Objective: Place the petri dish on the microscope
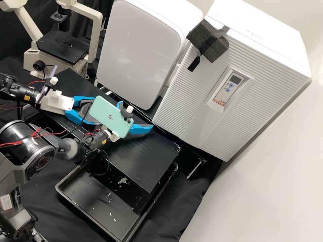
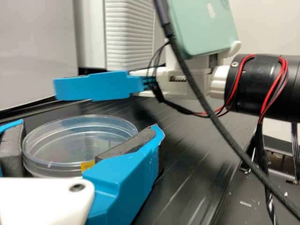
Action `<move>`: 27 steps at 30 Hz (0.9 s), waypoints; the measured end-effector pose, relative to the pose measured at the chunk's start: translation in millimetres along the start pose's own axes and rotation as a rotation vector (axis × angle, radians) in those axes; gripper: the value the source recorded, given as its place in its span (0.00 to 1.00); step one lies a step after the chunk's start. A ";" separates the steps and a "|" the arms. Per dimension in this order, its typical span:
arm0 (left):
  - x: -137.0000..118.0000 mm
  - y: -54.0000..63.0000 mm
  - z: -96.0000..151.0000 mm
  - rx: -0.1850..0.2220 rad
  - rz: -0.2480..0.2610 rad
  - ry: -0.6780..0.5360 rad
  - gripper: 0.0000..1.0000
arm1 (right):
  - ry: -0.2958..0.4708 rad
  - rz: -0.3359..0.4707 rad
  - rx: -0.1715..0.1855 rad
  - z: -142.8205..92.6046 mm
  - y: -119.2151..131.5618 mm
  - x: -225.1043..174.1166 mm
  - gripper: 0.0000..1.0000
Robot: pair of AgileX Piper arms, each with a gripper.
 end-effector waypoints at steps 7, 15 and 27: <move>-37.0 16.6 -19.5 -0.033 -0.003 0.094 0.00 | 0.000 0.000 0.000 0.0 0.0 0.0 1.00; -78.5 42.8 -37.9 -0.037 0.088 0.236 0.00 | 0.000 0.000 0.000 0.0 0.0 0.0 1.00; -121.5 52.7 -83.9 -0.085 0.178 0.448 0.00 | 0.000 0.000 0.000 0.0 0.0 0.0 1.00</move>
